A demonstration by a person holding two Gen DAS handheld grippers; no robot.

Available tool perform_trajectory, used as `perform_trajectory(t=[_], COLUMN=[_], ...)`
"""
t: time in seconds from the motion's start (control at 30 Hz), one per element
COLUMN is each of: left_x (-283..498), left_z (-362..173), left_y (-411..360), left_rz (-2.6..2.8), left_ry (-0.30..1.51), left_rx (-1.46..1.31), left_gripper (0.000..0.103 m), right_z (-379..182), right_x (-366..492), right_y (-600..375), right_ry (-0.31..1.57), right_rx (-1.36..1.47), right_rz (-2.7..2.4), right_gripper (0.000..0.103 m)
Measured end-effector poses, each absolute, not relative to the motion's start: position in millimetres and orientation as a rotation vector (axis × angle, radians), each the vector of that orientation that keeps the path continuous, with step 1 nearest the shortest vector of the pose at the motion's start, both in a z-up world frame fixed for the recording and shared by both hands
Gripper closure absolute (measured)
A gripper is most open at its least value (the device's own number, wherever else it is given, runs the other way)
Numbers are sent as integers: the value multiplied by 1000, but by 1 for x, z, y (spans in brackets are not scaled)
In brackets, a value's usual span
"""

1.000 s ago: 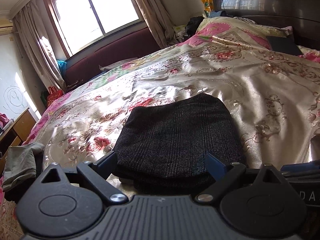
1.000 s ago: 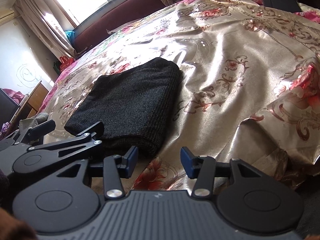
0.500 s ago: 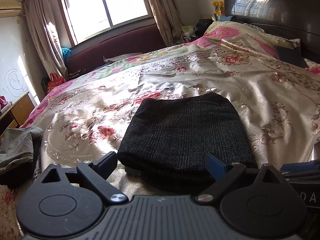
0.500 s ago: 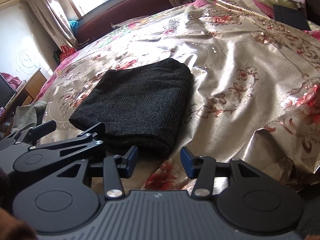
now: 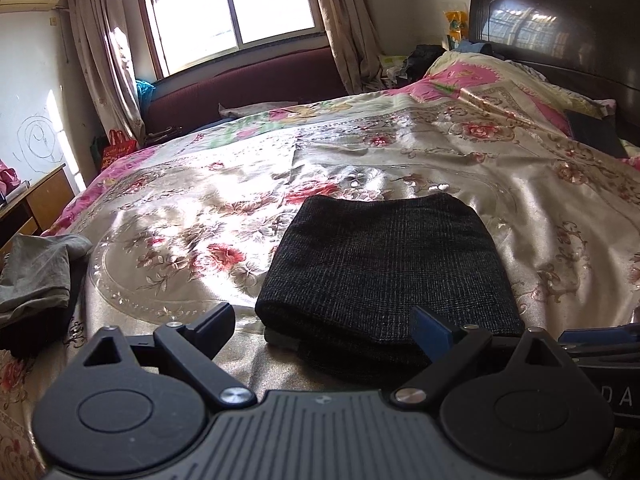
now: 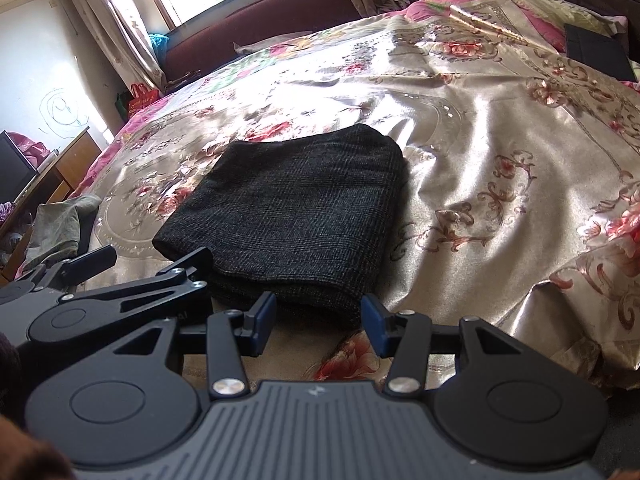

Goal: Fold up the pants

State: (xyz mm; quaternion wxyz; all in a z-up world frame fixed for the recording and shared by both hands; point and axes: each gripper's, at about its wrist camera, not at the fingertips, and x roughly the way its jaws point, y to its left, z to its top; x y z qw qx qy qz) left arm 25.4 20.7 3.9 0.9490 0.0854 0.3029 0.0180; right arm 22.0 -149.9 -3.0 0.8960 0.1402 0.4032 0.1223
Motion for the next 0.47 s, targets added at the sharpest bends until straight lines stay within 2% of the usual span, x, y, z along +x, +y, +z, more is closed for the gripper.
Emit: perform_trajectory(t=[0.47], left_x=[32], left_z=[10], left_y=[24], left_rz=[41], left_ry=[616], left_rx=[145], left_gripper=[0], right_z=[5], right_x=[29], right_y=[-149], right_ry=[820], right_rx=[292], right_rz=[259], right_gripper=[53])
